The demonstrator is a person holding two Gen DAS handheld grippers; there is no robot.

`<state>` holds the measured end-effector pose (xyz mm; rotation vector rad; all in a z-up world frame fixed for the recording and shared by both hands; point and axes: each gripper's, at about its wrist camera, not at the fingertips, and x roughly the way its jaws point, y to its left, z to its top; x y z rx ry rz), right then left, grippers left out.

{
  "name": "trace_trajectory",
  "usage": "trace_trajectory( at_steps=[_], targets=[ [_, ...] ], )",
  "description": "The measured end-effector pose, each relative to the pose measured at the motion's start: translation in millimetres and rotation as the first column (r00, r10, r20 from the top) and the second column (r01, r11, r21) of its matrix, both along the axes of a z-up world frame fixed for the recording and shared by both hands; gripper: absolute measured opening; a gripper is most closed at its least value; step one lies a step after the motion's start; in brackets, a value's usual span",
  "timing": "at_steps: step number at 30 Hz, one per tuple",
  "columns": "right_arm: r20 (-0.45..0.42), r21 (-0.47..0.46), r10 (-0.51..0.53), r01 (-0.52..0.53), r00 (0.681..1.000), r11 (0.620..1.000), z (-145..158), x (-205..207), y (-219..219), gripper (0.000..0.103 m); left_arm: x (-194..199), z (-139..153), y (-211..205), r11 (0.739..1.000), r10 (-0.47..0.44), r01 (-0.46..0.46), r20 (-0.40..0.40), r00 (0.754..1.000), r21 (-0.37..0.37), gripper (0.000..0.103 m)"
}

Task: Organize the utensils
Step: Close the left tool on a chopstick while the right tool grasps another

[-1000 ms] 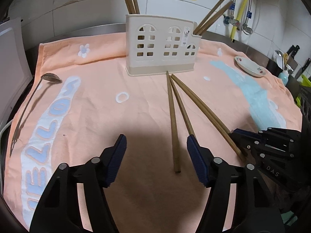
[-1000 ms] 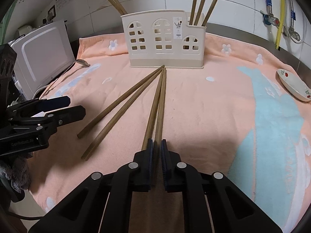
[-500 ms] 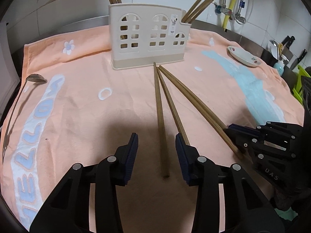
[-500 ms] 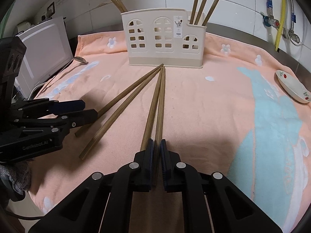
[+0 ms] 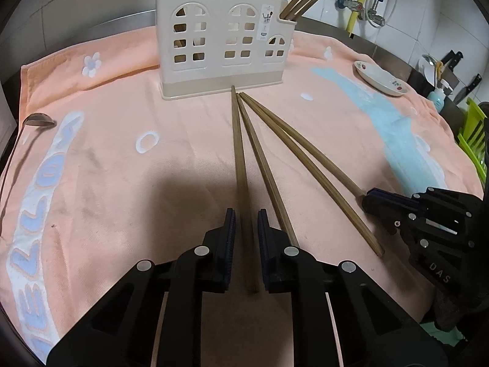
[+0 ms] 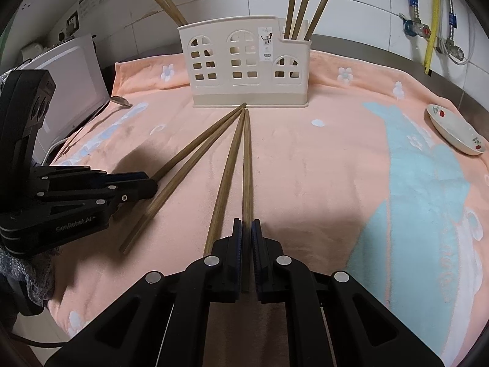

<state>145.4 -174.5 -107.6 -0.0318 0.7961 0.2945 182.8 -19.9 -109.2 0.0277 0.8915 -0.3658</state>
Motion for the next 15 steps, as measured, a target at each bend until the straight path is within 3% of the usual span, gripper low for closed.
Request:
trace_trajectory(
  at_steps=[5,9,15],
  targets=[
    [-0.005,0.002,-0.002,0.002,1.0,1.0,-2,1,1,0.007,3,0,0,1.0,-0.002,0.002,-0.006,1.0,-0.006,0.014],
    [0.004,0.007,-0.003,0.003,1.0,1.0,0,-1,0,0.007,5,1,2,1.0,0.016,-0.016,-0.008,1.0,-0.011,0.007],
    [0.062,0.019,-0.006,0.005,0.998,1.0,22,-8,-4,0.007,-1,13,8,0.999,0.033,-0.032,0.026,0.999,-0.035,0.006]
  ],
)
